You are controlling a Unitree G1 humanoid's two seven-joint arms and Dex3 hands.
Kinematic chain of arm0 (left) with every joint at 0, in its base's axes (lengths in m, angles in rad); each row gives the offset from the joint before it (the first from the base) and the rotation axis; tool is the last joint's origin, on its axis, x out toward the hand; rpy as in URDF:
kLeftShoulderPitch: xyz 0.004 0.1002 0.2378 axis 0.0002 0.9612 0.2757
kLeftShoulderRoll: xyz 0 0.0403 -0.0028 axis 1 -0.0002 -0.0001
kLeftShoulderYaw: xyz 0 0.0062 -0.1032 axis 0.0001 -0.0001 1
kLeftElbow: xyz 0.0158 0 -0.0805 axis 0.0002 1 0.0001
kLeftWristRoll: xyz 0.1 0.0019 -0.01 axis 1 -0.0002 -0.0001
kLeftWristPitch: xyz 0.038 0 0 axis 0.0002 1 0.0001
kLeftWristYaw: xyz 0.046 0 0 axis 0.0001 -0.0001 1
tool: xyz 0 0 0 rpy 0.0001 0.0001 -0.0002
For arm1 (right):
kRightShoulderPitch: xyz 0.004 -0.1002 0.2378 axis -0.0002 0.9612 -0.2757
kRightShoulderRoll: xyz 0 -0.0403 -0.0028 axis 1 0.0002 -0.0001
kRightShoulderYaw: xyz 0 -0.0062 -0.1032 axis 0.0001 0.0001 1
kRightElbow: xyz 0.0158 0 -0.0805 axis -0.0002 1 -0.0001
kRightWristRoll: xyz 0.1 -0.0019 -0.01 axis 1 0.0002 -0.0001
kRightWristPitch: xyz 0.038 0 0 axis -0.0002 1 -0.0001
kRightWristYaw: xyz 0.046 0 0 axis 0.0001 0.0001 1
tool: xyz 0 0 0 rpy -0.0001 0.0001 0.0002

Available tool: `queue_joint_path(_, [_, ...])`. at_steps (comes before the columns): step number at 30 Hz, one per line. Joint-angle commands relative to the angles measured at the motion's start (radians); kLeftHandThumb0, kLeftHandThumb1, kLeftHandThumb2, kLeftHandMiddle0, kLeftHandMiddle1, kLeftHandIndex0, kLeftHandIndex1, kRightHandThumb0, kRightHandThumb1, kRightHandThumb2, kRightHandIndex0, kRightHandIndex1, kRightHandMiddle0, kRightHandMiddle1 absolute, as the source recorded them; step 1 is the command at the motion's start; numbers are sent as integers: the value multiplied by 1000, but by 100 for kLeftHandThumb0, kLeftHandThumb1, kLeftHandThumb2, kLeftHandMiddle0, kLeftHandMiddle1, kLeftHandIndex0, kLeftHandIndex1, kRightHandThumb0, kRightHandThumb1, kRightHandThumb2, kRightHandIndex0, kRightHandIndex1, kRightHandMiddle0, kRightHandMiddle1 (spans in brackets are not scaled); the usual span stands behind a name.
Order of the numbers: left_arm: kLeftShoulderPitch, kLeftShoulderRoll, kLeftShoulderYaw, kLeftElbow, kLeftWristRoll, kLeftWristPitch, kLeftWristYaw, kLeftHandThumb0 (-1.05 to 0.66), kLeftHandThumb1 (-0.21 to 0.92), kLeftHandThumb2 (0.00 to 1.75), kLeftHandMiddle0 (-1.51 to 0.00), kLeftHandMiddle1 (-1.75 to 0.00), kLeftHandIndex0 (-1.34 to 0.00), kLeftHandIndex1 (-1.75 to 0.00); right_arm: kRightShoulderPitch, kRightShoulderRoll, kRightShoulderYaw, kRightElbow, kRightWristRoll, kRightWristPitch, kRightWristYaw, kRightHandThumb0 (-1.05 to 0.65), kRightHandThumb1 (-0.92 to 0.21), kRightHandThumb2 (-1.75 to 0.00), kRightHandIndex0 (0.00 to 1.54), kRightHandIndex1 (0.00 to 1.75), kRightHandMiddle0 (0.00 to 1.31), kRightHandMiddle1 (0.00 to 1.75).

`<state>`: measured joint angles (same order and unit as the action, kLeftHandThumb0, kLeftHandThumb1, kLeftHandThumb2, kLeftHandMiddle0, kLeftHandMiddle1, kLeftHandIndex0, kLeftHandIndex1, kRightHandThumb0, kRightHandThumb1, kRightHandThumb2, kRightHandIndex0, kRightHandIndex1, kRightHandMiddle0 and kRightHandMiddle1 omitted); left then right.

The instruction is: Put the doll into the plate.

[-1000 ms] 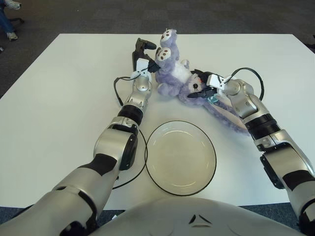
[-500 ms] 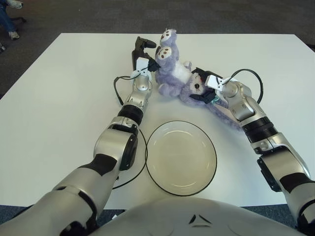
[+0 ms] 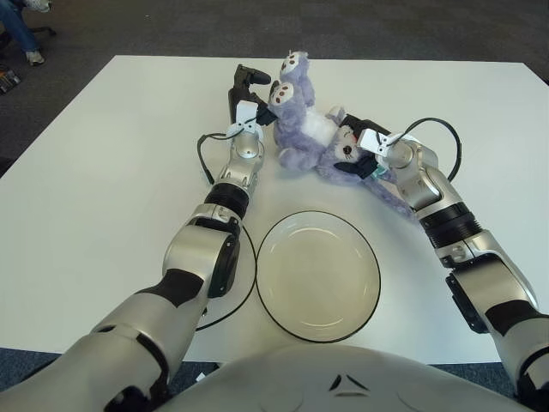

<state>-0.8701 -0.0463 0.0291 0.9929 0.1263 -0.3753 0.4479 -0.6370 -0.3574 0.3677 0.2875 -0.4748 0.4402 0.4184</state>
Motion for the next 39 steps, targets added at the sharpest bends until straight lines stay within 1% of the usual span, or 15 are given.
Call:
queue_joint_path(1, [7, 7, -2, -5, 10, 5, 2, -39, 66, 87, -94, -170, -35, -175, 90, 25, -16, 10, 43, 64, 23, 45, -38, -110, 64, 157, 62, 175])
queue_joint_path(3, [10, 13, -4, -4, 15, 7, 5, -39, 66, 87, -94, -169, -36, -175, 92, 24, -27, 3, 49, 66, 24, 45, -36, -113, 66, 158, 67, 175])
queue_joint_path(6, [11, 20, -6, -2, 19, 9, 6, -39, 66, 88, -94, -169, -36, -175, 92, 24, -31, -1, 48, 68, 27, 46, -35, -115, 67, 158, 70, 175])
queue_joint_path(15, [19, 27, -3, -3, 21, 9, 11, -39, 65, 89, -94, -166, -36, -175, 64, -6, -39, 24, 56, 57, 75, 48, -30, -123, 70, 160, 76, 175])
queue_joint_path(21, [27, 34, 3, 1, 16, 5, 1, -39, 65, 89, -95, -165, -36, -175, 52, -13, -77, 66, 96, -1, 69, 49, -26, -130, 71, 163, 79, 175])
queue_joint_path(24, [31, 37, 6, 1, 13, 3, -4, -39, 65, 89, -96, -166, -36, -175, 59, -15, -110, 70, 124, -52, 47, 50, -23, -135, 71, 167, 79, 175])
queue_joint_path(27, [34, 40, 13, 1, 6, -2, -12, -39, 65, 89, -96, -168, -36, -175, 61, -24, -117, 67, 127, -86, 34, 51, -22, -139, 71, 169, 79, 175])
queue_joint_path(29, [36, 40, 16, -1, 2, -4, -15, -39, 65, 89, -97, -171, -36, -175, 66, -33, -126, 47, 129, -95, 29, 51, -22, -140, 71, 170, 79, 175])
queue_joint_path(33, [44, 47, 23, -4, -4, -1, -22, -39, 66, 88, -101, -174, -36, -175, 117, -57, -164, -121, 146, -34, 52, 52, -20, -144, 70, 173, 78, 175])
queue_joint_path(37, [49, 52, 27, -4, -9, 4, -25, -39, 66, 88, -102, -174, -36, -175, 138, -46, -206, -131, 181, -44, 24, 53, -18, -148, 72, 174, 78, 175])
queue_joint_path(39, [53, 55, 31, -5, -12, 6, -31, -39, 66, 87, -103, -175, -36, -175, 145, -50, -229, -161, 199, -33, 24, 53, -17, -149, 73, 174, 79, 175])
